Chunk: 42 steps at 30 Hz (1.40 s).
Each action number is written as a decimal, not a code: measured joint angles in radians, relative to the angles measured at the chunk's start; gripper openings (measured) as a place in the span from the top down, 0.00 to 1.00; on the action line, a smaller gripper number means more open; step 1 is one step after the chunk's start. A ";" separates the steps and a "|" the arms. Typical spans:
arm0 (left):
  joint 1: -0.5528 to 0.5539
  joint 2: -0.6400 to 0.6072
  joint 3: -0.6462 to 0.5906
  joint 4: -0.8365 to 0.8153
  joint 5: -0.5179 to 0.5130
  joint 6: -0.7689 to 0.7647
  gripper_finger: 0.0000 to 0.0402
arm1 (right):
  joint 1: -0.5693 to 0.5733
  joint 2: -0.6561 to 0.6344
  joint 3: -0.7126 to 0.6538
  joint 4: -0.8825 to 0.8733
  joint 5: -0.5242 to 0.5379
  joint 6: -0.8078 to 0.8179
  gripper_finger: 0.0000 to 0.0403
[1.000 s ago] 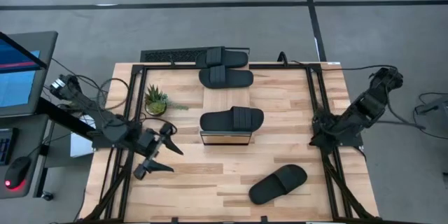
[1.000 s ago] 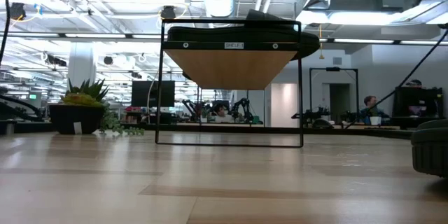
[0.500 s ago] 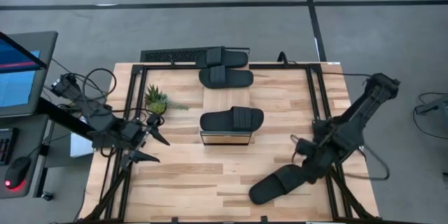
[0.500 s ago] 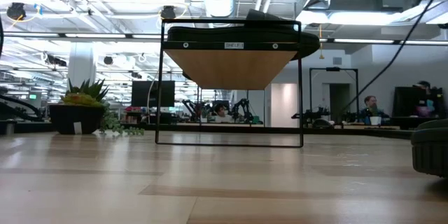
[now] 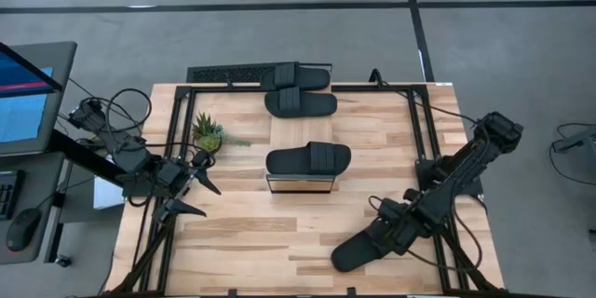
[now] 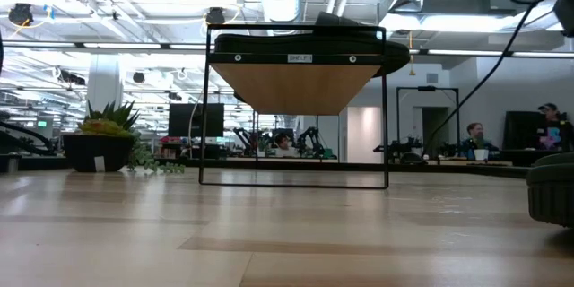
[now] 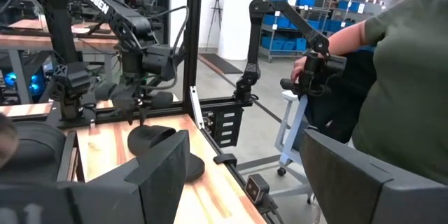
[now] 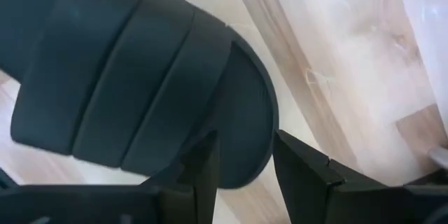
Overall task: Pick and place slides into the shelf
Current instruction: Put the black slide on the shelf
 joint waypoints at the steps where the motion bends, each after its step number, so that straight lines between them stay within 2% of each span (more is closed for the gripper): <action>1: 0.000 0.000 0.000 0.000 0.000 0.000 0.36 | -0.008 0.004 0.000 0.003 0.000 -0.012 0.69; 8: 0.000 0.000 0.000 -0.007 0.000 -0.003 0.36 | -0.056 0.004 0.000 0.008 -0.001 -0.089 0.69; 13: 0.000 0.001 0.000 -0.007 0.000 -0.016 0.36 | -0.086 0.004 0.000 0.021 -0.079 -0.120 0.69; 20: 0.000 0.001 0.000 -0.021 0.000 -0.020 0.36 | -0.051 0.004 0.000 -0.099 -0.184 0.085 0.69; 23: 0.000 0.001 0.000 -0.029 0.000 -0.027 0.36 | -0.028 0.004 0.000 -0.097 -0.180 0.167 0.69; 29: 0.000 0.001 0.000 -0.028 0.024 -0.029 0.36 | -0.025 0.039 0.000 -0.017 -0.129 0.215 0.69; 36: 0.000 0.001 0.000 -0.029 0.028 -0.034 0.36 | -0.039 0.136 -0.001 -0.033 -0.152 0.182 0.69; 42: 0.000 0.001 0.000 -0.034 0.028 -0.043 0.36 | -0.048 0.160 -0.007 -0.007 -0.161 0.126 0.69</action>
